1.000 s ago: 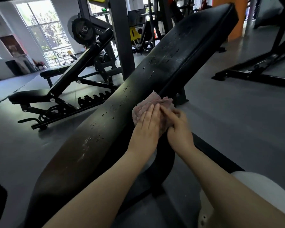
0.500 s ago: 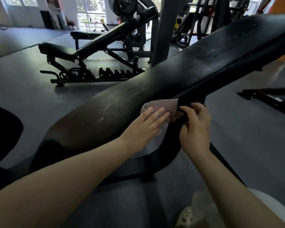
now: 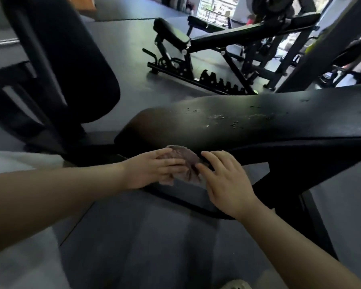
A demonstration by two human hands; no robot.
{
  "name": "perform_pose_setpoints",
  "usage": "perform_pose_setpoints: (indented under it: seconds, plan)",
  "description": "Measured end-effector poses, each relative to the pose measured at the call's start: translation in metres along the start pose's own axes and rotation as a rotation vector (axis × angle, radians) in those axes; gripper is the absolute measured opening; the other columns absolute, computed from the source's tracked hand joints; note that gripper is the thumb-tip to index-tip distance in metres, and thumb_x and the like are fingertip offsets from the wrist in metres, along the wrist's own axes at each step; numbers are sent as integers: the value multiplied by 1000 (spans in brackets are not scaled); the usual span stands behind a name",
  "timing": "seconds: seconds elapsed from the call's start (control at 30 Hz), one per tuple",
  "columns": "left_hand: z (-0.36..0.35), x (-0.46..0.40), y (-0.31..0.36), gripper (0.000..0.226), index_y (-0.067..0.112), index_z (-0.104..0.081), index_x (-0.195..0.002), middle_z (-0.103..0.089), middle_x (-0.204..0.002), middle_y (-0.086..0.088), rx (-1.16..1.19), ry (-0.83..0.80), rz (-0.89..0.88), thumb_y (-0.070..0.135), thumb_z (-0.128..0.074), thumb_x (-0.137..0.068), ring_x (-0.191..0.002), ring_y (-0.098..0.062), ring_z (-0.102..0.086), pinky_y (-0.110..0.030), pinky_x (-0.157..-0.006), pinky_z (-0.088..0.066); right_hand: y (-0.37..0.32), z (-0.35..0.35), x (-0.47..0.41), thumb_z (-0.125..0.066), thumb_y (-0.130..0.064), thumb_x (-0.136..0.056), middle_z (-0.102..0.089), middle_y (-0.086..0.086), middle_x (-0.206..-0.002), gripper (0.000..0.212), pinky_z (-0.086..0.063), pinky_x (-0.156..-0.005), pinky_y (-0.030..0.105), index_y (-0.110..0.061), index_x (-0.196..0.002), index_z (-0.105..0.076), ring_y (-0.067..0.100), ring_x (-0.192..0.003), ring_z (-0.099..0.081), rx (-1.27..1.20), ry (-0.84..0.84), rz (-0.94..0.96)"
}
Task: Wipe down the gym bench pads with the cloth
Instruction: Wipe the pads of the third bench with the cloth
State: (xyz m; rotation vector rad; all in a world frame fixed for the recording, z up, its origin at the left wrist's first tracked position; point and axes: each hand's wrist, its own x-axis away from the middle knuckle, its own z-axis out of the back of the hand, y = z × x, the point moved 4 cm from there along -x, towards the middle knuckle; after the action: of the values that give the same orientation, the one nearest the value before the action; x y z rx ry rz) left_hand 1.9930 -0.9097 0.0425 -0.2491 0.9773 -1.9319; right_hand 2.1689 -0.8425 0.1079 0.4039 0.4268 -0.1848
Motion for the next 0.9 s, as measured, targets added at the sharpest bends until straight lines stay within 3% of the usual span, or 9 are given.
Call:
perform_pose_setpoints:
  seconds: [0.07,0.13,0.2,0.27,0.4,0.47,0.53,0.7,0.9]
  plan:
    - [-12,24,-5,49,12,-37,-134,-50,-138,6,11,-45,46,15,-29,-87,-145,-23,-5,-45,-117,-3,-12,-11,-13,-42,-17,-76,-61,14,-122,44,-29,-106,42,-11,-110,-68,32,-111,-47,19,-62,115]
    - [-22,47,-10,43,18,-52,-125,-58,-130,6,40,-117,73,14,-20,-97,-137,-21,-34,-43,-116,-4,-21,-18,-28,-56,-17,-70,-62,12,-122,45,-26,-107,42,-12,-113,-68,32,-112,-50,41,-90,191]
    - [-27,60,-15,63,20,-62,-118,-62,-125,6,109,-186,107,17,-1,-103,-119,-17,-56,-42,-112,-12,-30,-23,-43,-69,-17,-62,-63,11,-120,53,-26,-106,42,-12,-114,-67,32,-110,-55,49,-126,230]
    - [-29,65,-13,65,23,-64,-118,-58,-131,5,111,-180,144,26,-1,-103,-123,-17,-53,-44,-112,-15,-40,-27,-58,-73,-21,-59,-62,11,-122,56,-26,-105,43,-14,-114,-67,32,-109,-59,50,-176,270]
    - [-42,63,1,39,33,-67,-115,-53,-135,6,106,-141,139,40,-31,-99,-137,-21,-36,-50,-112,-27,-58,-36,-82,-80,-33,-54,-63,10,-123,63,-41,-101,49,-15,-113,-69,32,-108,-61,81,-263,304]
    - [-47,64,5,37,34,-67,-115,-52,-136,7,119,-108,182,39,-34,-98,-138,-22,-31,-48,-114,-21,-61,-39,-88,-85,-37,-50,-66,9,-119,69,-42,-98,52,-12,-113,-69,32,-105,-63,101,-276,303]
    - [-47,64,8,41,31,-66,-117,-49,-138,8,130,-60,263,37,-30,-97,-138,-22,-26,-46,-116,-12,-61,-43,-91,-86,-38,-49,-67,8,-117,70,-40,-100,53,-12,-113,-70,32,-103,-64,136,-261,320]
    - [-43,63,24,39,16,-71,-110,-53,-137,3,276,102,447,24,-38,-91,-136,-21,-29,-47,-116,-13,-55,-52,-86,-83,-31,-55,-67,8,-117,63,-20,-105,53,-9,-113,-69,36,-98,-63,185,-230,337]
    - [-33,65,37,36,15,-71,-104,-62,-123,1,573,258,874,24,-45,-82,-119,-19,-43,-32,-104,-28,-57,-47,-89,-78,-22,-58,-68,8,-113,53,-18,-105,54,-8,-108,-71,37,-89,-63,177,-187,356]
